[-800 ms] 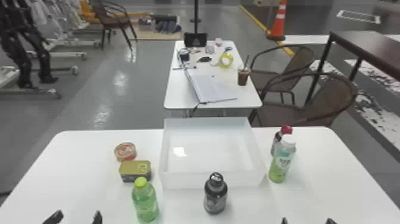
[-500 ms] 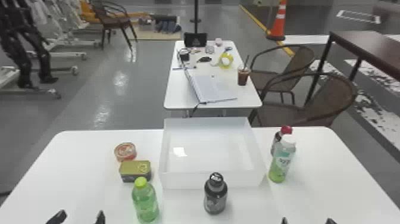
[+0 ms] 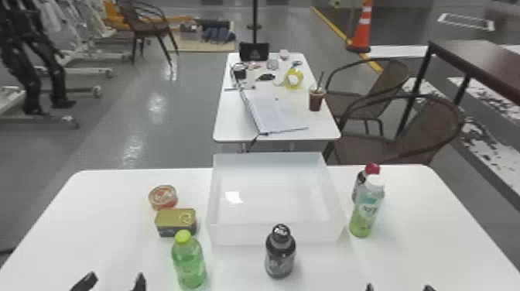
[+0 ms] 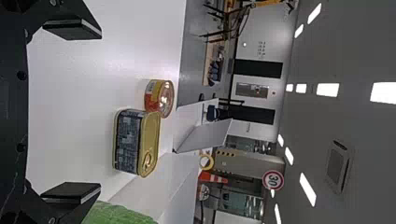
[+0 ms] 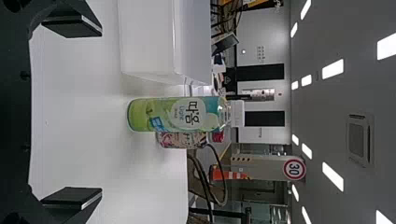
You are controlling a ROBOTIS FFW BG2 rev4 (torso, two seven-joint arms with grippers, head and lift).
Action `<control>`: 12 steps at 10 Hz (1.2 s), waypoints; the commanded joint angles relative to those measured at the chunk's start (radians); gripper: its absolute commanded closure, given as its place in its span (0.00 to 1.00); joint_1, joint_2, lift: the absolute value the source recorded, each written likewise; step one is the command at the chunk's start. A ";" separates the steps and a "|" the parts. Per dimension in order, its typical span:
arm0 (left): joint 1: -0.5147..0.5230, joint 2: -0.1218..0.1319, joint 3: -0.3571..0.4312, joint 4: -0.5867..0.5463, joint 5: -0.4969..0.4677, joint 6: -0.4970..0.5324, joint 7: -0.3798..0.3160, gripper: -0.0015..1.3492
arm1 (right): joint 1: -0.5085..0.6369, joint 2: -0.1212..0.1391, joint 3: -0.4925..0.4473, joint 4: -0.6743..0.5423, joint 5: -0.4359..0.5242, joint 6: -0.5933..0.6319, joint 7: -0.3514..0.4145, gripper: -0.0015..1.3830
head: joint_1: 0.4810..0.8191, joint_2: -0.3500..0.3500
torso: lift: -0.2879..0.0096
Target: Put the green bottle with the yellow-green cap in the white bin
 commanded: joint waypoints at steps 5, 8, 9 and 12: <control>-0.022 -0.004 -0.004 0.002 -0.025 0.069 -0.183 0.11 | -0.010 -0.003 0.000 0.001 0.000 0.000 0.000 0.07 | 0.20 0.50 | 0.63; -0.060 0.058 -0.073 0.001 -0.048 0.125 -0.285 0.11 | -0.007 -0.006 0.000 0.004 -0.008 0.000 0.000 0.07 | 0.20 0.50 | 0.63; -0.088 0.086 -0.106 0.008 -0.053 0.129 -0.299 0.11 | -0.011 -0.006 0.000 0.007 -0.009 0.000 0.000 0.07 | 0.20 0.50 | 0.63; -0.154 0.106 -0.176 0.048 -0.053 0.131 -0.330 0.11 | -0.022 -0.002 0.000 0.015 -0.015 -0.012 0.000 0.07 | 0.20 0.50 | 0.63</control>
